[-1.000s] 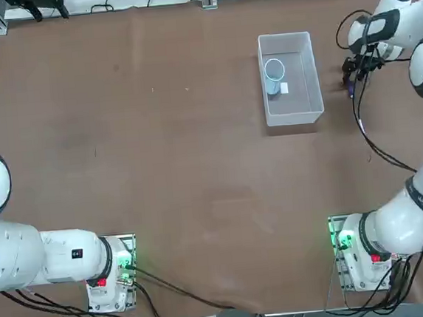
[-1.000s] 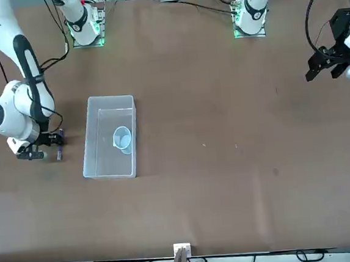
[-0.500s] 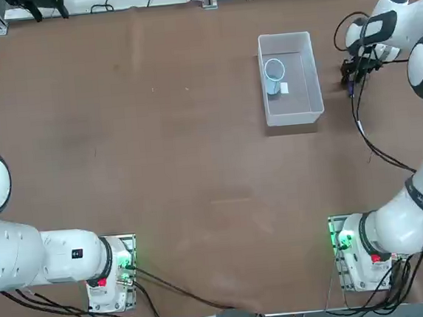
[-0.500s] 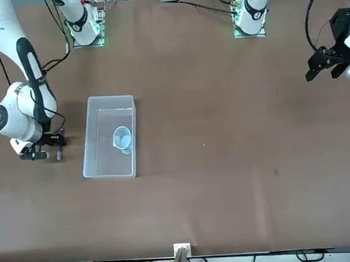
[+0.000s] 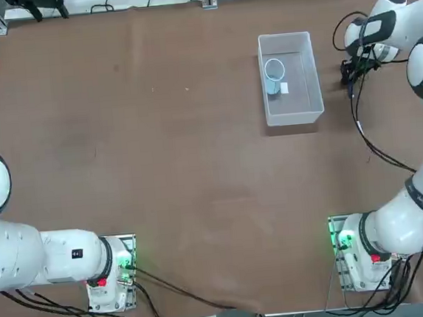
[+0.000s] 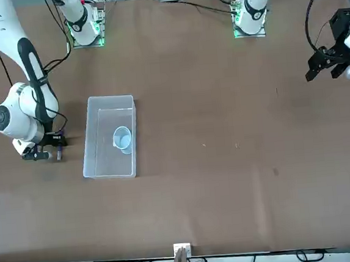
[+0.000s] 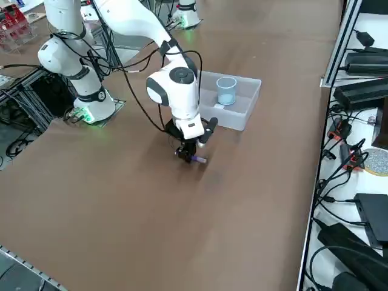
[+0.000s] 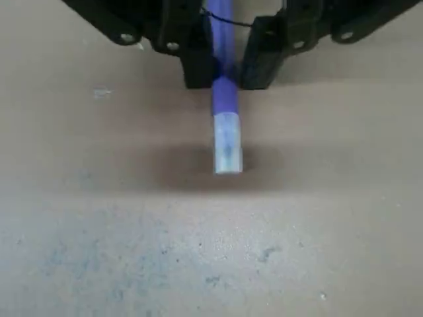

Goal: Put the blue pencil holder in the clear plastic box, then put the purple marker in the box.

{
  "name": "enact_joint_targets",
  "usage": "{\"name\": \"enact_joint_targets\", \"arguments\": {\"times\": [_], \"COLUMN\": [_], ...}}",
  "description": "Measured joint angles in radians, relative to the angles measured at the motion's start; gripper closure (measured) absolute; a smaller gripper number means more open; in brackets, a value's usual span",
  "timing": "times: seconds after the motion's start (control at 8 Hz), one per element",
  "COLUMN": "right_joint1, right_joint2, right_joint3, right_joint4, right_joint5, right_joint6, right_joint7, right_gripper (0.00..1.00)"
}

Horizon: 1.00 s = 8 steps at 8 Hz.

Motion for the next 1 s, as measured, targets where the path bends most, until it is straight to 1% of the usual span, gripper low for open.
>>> {"name": "enact_joint_targets", "arguments": {"times": [0.12, 0.25, 0.88, 1.0], "right_joint1": [-0.001, -0.001, -0.023, -0.023], "right_joint2": [0.0, -0.003, -0.004, -0.013], "right_joint3": [0.0, 0.0, -0.003, -0.004], "right_joint4": [0.0, 0.0, 0.002, 0.008], "right_joint5": [0.001, 0.002, 0.002, 0.002], "right_joint6": [0.0, -0.001, -0.003, -0.019], "right_joint7": [0.0, 0.0, 0.0, 0.0], "right_gripper": [0.71, 0.85, 0.85, 0.85]}}
